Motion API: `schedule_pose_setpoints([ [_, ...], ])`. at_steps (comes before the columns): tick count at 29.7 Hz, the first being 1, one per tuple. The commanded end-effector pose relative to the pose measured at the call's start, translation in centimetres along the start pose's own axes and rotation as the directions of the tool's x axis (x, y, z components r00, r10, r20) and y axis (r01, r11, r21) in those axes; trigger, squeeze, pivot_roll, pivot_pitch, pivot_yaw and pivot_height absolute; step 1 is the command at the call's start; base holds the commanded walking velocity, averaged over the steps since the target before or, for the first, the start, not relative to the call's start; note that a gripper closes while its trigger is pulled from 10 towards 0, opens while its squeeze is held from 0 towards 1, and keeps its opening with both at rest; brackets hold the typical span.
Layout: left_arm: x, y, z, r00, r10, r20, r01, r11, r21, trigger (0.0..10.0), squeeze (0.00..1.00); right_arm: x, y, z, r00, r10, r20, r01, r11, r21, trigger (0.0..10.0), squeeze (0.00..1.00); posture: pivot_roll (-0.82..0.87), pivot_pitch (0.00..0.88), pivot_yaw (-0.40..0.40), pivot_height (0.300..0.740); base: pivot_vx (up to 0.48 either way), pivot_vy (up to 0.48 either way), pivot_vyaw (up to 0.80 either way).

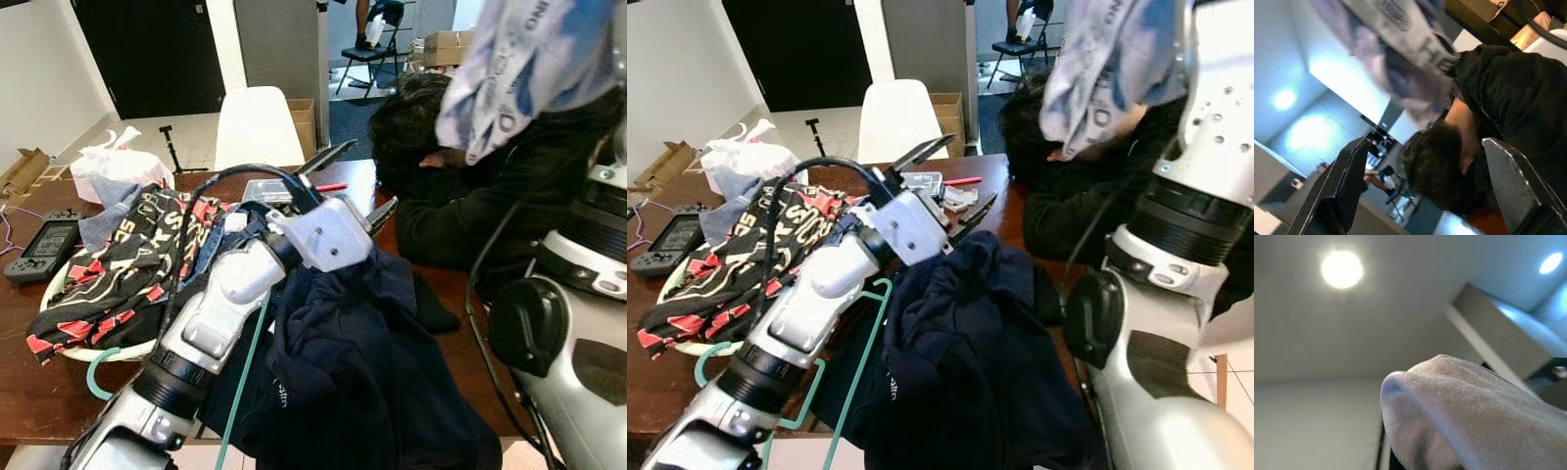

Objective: Hang hanger

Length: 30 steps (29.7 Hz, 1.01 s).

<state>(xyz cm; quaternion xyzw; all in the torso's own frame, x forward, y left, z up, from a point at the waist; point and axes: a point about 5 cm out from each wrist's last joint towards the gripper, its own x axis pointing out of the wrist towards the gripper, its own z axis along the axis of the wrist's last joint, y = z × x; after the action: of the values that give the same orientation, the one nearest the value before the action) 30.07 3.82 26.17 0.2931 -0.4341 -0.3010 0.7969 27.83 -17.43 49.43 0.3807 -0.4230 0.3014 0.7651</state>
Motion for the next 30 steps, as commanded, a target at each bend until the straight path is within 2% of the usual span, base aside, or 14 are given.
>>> schedule_pose_setpoints([
  [1, 0.1, -0.2, -0.2, 1.0, 0.004, 0.011, -0.004, 1.0, 0.025, 10.0, 0.0, 0.4, 1.9, -0.5, 0.997, 0.077, -0.024, -0.076, 0.997, 0.03, 0.0, 0.0, -0.04, 0.0, 0.073, 0.74, 0.0, 0.0, 0.0],
  [9, 0.6, 0.3, 0.1, 0.997, 0.057, 0.044, -0.06, 0.996, 0.062, 10.0, 0.0, 0.1, 3.6, -1.6, 0.988, 0.141, -0.061, -0.135, 0.986, 0.094, 0.0, 0.0, -0.05, 0.0, 0.072, 0.74, 0.0, 0.0, 0.0],
  [10, 0.7, 0.5, 0.1, 0.996, 0.069, 0.056, -0.073, 0.995, 0.072, 10.0, 0.0, -0.2, 4.3, -2.1, 0.985, 0.155, -0.07, -0.147, 0.983, 0.115, 0.0, 0.0, -0.05, 0.0, 0.071, 0.74, 0.0, 0.0, 0.0],
  [15, 1.0, 0.4, 0.4, 0.995, 0.058, 0.082, -0.063, 0.996, 0.06, 10.0, 0.0, -1.0, 5.1, -3.0, 0.983, 0.159, -0.087, -0.145, 0.978, 0.153, 0.0, 0.0, -0.06, 0.0, 0.072, 0.74, 0.0, 0.0, 0.0],
  [22, 1.3, -0.5, 1.1, 0.991, 0.038, 0.131, -0.043, 0.999, 0.03, 10.0, 0.0, -2.1, 5.4, -3.8, 0.985, 0.135, -0.106, -0.114, 0.977, 0.181, 0.0, 0.0, -0.06, 0.0, 0.072, 0.74, 0.0, 0.0, 0.0],
  [30, 1.5, -1.5, 1.8, 0.986, 0.031, 0.161, -0.032, 0.999, 0.005, 10.0, 0.0, -2.6, 5.0, -3.8, 0.99, 0.088, -0.112, -0.069, 0.983, 0.169, 0.0, 0.0, -0.06, 0.0, 0.068, 0.74, 0.0, 0.0, 0.0],
])
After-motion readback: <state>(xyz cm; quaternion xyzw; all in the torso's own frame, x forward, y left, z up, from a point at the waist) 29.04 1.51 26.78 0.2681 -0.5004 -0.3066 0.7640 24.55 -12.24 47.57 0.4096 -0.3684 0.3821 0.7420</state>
